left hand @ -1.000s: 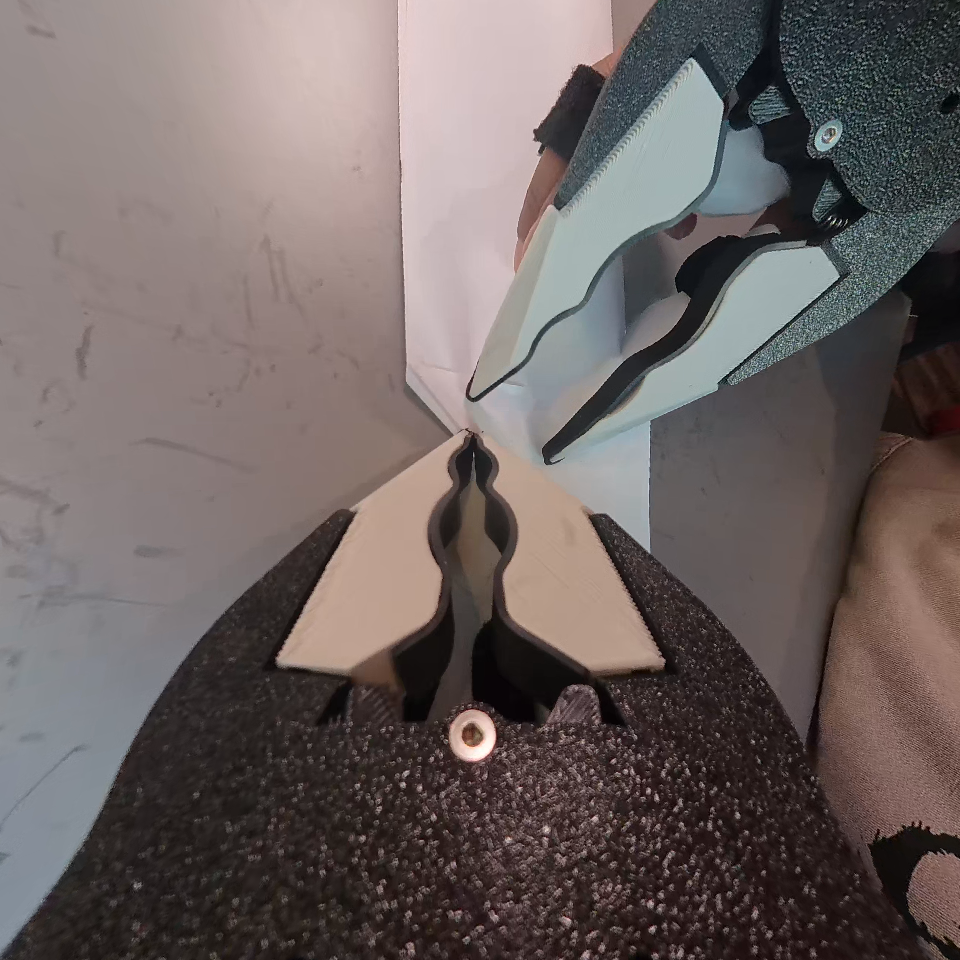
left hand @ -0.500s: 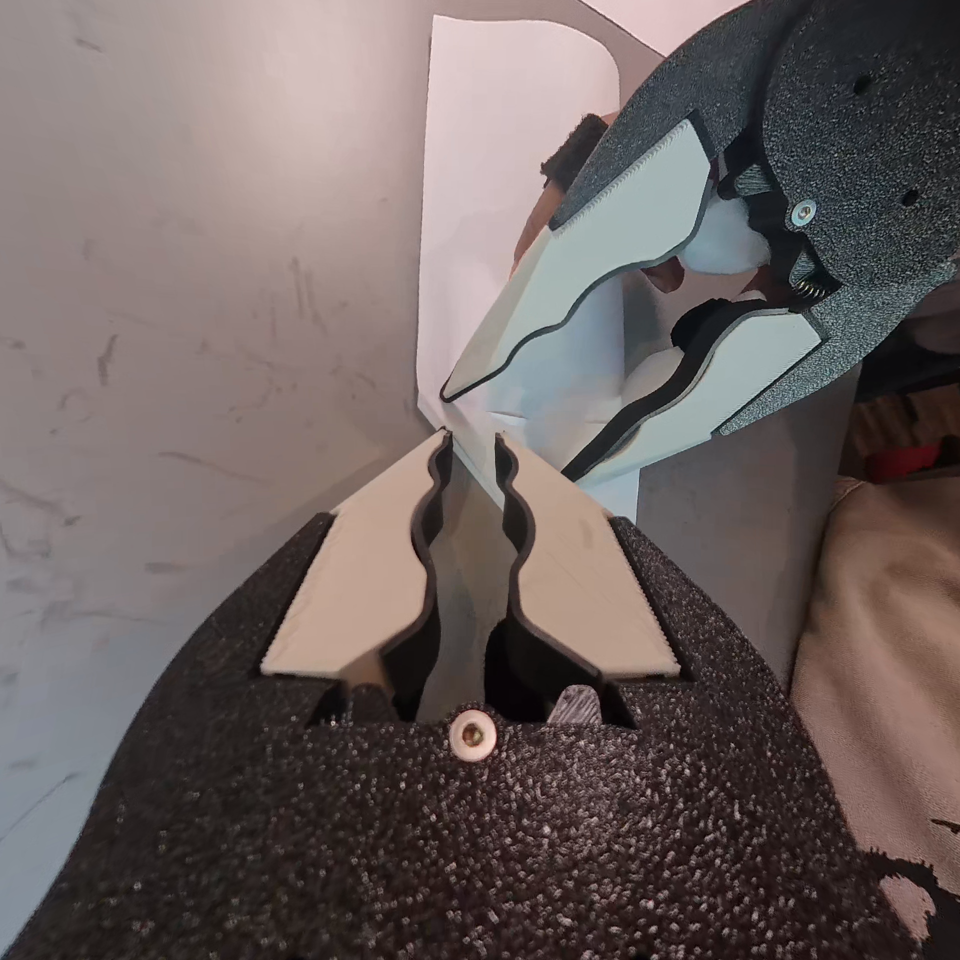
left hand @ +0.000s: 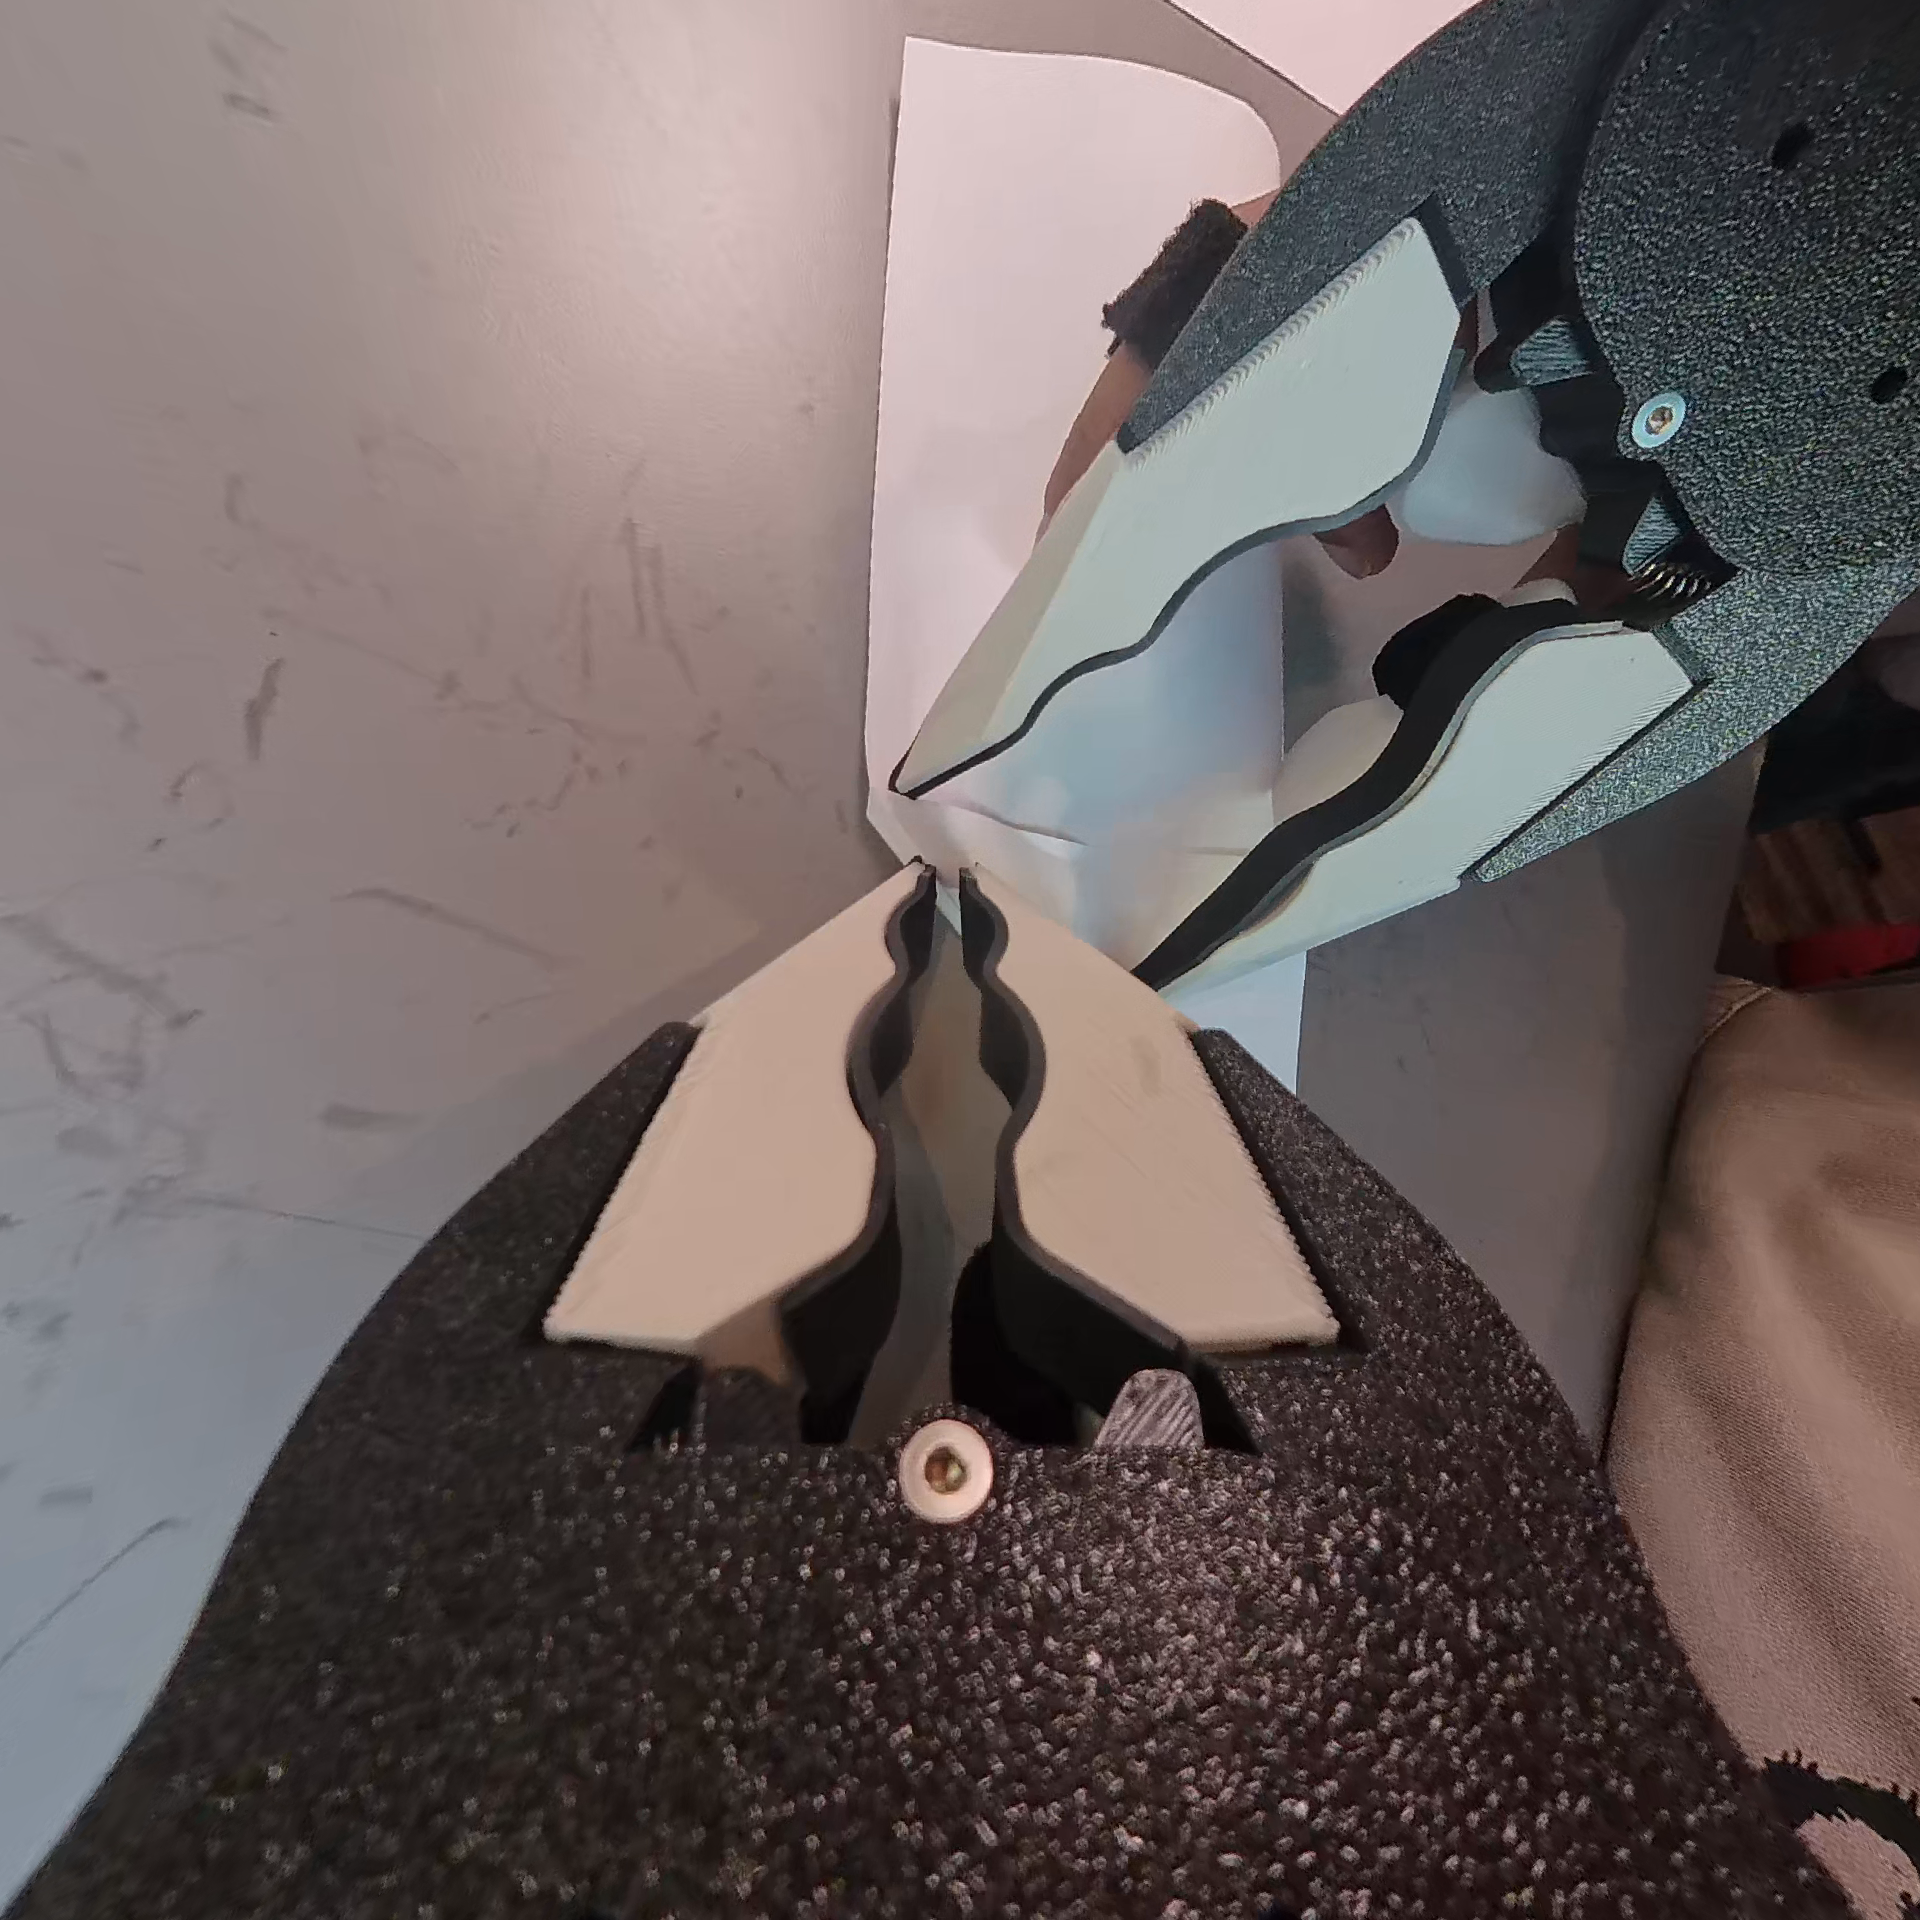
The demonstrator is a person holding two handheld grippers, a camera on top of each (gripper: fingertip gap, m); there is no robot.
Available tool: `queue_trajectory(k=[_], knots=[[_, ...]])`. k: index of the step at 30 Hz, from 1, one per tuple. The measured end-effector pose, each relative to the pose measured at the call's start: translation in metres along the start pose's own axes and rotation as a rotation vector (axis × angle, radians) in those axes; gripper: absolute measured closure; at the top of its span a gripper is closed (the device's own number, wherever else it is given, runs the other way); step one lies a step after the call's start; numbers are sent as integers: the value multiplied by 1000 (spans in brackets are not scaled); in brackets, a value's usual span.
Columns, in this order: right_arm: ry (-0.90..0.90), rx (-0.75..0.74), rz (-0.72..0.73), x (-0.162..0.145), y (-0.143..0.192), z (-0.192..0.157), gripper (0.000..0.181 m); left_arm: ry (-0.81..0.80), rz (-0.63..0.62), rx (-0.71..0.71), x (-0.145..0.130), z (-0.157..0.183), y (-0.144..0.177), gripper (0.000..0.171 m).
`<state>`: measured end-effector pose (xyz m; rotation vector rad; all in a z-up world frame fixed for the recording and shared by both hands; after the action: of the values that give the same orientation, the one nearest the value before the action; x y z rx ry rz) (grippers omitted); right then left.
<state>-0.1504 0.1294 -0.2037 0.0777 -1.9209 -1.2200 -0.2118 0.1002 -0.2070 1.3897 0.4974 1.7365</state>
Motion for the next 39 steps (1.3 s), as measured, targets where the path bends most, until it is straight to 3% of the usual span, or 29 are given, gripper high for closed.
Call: queue_trajectory(k=[4,12,39], knots=[[37,9,-21,0,-1,-1,122,16,5,-43,-1,1,1,163],[48,31,-42,8,-7,-2,122,5,24,5,-3,-5,6,155],[45,47,-27,12,-11,-1,122,-21,38,62,-6,-7,7,161]])
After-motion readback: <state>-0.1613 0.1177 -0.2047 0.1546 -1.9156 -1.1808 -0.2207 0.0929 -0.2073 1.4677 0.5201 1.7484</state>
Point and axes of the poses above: each gripper's, where its closed fingertips meet, y back along the fingers, x out of its top, z = x × y across the jaws, the point moved 5 cm from there along y, back along the fingers, and after that the axes turned 15 degrees about x, right-handed, at the moved point
